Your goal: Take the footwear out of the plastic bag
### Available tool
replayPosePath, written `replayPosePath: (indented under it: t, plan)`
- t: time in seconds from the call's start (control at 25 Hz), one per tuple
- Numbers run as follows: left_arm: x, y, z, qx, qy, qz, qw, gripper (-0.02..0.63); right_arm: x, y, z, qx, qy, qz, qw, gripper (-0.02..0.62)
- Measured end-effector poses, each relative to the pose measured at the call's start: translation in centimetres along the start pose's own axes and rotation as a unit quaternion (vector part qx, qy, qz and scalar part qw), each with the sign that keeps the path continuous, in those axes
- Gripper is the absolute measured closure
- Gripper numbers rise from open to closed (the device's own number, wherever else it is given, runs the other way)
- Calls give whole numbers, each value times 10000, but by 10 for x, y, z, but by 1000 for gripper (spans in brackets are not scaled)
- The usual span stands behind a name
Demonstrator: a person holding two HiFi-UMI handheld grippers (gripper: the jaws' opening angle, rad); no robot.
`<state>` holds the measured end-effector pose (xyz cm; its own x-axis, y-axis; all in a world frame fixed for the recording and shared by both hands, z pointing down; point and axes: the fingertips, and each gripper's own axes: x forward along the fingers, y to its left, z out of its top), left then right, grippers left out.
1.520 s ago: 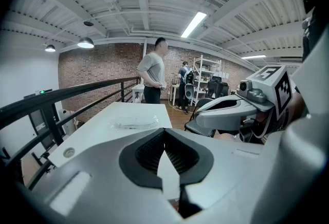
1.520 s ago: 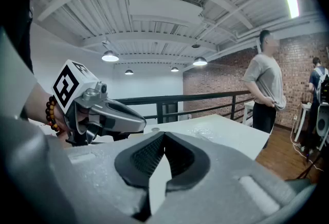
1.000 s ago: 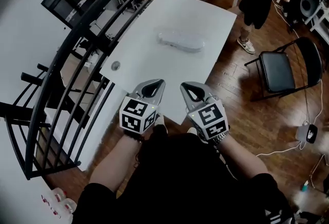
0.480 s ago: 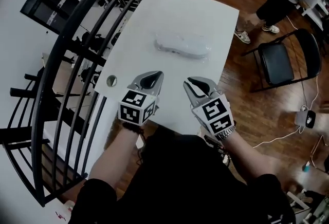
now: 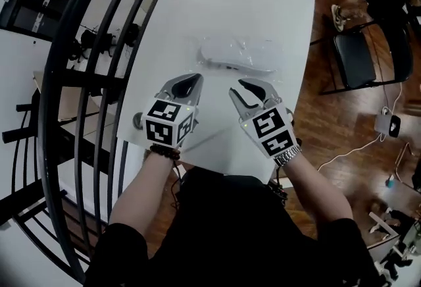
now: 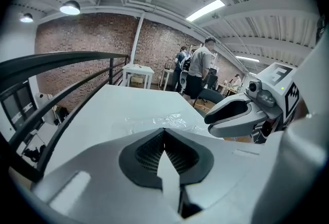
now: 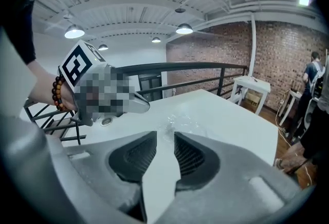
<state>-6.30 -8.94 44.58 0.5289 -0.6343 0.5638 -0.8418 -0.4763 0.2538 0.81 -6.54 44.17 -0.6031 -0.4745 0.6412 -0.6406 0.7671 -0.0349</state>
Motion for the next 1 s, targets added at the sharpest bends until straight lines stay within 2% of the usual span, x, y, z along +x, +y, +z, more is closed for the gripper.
replayPosePath:
  t: [0.16, 0.4, 0.76, 0.88, 1.0]
  plan:
    - [11, 20, -2, -95, 121, -73, 9999, 592, 37, -10, -3, -105, 337, -41, 9994, 500]
    - [13, 39, -18, -175, 356, -132, 9991, 592, 89, -16, -2, -709, 779, -184, 9943, 489]
    - [17, 53, -28, -269, 472, -155, 9984, 592, 137, -9, -23, -1516, 1517, -56, 9767, 465]
    - [18, 59, -30, -335, 496, -153, 9981, 592, 140, -8, -26, -1576, 1618, -121, 9741, 476]
    - [16, 64, -33, -376, 514, -164, 9978, 592, 137, -3, -24, -1542, 1611, -133, 9747, 515]
